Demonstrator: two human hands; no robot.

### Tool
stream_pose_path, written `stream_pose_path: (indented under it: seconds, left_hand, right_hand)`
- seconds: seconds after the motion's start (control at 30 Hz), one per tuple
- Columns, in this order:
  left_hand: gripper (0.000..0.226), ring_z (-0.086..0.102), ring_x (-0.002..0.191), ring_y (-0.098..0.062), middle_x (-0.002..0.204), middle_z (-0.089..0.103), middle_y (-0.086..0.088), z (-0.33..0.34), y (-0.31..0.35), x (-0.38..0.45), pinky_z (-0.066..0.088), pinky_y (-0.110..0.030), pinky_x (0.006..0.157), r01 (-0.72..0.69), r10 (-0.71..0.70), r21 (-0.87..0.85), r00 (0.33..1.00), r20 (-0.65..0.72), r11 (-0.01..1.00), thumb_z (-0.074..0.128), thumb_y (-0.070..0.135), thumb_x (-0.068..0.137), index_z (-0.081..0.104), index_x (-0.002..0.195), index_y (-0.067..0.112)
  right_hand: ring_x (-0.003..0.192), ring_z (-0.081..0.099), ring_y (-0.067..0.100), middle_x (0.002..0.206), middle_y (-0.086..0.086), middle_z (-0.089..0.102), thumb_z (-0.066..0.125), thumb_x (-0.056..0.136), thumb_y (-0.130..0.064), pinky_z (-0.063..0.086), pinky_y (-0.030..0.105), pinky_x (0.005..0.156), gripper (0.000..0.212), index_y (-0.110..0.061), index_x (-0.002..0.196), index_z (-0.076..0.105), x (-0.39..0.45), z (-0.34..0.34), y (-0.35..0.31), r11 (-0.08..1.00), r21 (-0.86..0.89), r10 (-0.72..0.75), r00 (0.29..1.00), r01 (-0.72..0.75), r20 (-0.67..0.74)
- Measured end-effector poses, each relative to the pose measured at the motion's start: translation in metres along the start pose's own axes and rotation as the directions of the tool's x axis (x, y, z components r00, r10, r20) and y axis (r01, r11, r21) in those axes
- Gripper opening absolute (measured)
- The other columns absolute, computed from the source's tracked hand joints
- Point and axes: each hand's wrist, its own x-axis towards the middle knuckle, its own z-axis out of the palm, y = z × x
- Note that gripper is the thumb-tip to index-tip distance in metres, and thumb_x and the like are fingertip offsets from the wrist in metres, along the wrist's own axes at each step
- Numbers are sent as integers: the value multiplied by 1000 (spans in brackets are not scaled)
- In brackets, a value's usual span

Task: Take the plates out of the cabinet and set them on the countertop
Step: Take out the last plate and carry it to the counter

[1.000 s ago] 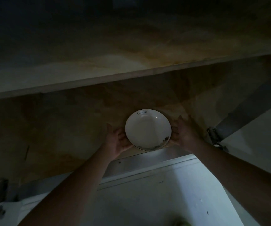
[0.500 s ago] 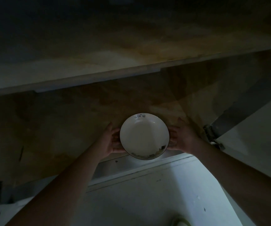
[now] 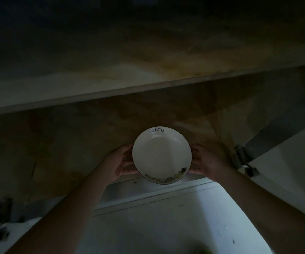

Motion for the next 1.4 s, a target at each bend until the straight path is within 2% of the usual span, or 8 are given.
stream_pose_path:
  seconds: [0.17, 0.27, 0.5, 0.77, 0.9, 1.17, 1.27, 1.4]
  left_hand:
    - [25, 73, 94, -22, 106, 76, -5, -13, -6, -17, 60, -48, 61, -8, 8, 18, 1000, -21, 1000, 57, 33, 96, 68, 115, 21]
    - [23, 74, 92, -20, 107, 76, -5, -12, -2, -40, 60, -47, 61, 2, -1, 55, 1000, -14, 998, 59, 34, 95, 73, 110, 23]
    - [31, 71, 102, -15, 112, 75, 0, -12, 4, -134, 60, -40, 67, 16, -19, 146, 1000, 21, 989, 55, 21, 95, 71, 116, 38]
    - [38, 68, 108, -12, 115, 73, 4, -1, 30, -279, 61, -40, 70, -41, 38, 97, 999, 32, 994, 59, 16, 91, 69, 119, 40]
    - [39, 68, 108, -13, 112, 74, 4, 5, 41, -361, 61, -42, 66, -55, 57, 28, 995, -80, 998, 62, 9, 94, 73, 109, 43]
    - [43, 69, 105, -18, 111, 74, 2, -12, 92, -546, 61, -45, 66, -83, 78, -27, 985, -154, 996, 58, 1, 94, 76, 105, 39]
    - [41, 69, 105, -17, 109, 74, 2, -24, 120, -610, 61, -44, 66, -90, 97, 55, 985, -140, 994, 58, 5, 94, 74, 109, 40]
    - [40, 69, 103, -16, 107, 74, 1, -27, 146, -690, 61, -44, 69, -97, 107, 73, 985, -134, 993, 57, 7, 96, 73, 113, 39]
  right_hand:
    - [95, 70, 28, 106, 8, 72, 53, 98, -27, 59, 52, 77, 19, -22, 114, 61, -28, 23, -5, 991, -132, -15, 999, 9, -44]
    - [94, 64, 21, 108, 4, 63, 49, 100, -19, 58, 39, 63, 14, -24, 111, 56, -60, 33, -16, 989, -147, 13, 994, -29, -105]
    - [113, 55, 26, 119, 9, 56, 41, 102, -21, 56, 38, 70, 16, -22, 112, 53, -149, 56, -55, 968, -224, 86, 988, -113, -126]
    - [111, 58, 23, 119, 5, 61, 45, 101, -18, 58, 40, 70, 17, -20, 116, 53, -266, 82, -94, 956, -226, 154, 975, -187, -157]
    - [111, 60, 26, 122, 6, 61, 50, 100, -16, 58, 42, 70, 18, -18, 117, 53, -333, 97, -106, 952, -251, 136, 975, -177, -173]
    - [84, 62, 9, 112, -2, 62, 39, 102, -7, 60, 44, 68, 23, -20, 112, 54, -490, 171, -151, 943, -322, 28, 984, -84, -174]
    - [87, 60, 9, 113, 1, 60, 38, 102, -3, 58, 30, 52, 24, -12, 119, 52, -555, 200, -170, 952, -302, 1, 989, -46, -146]
    - [92, 61, 14, 116, 4, 60, 39, 102, -3, 57, 30, 55, 27, -11, 121, 55, -633, 225, -205, 953, -304, -24, 993, -13, -118]
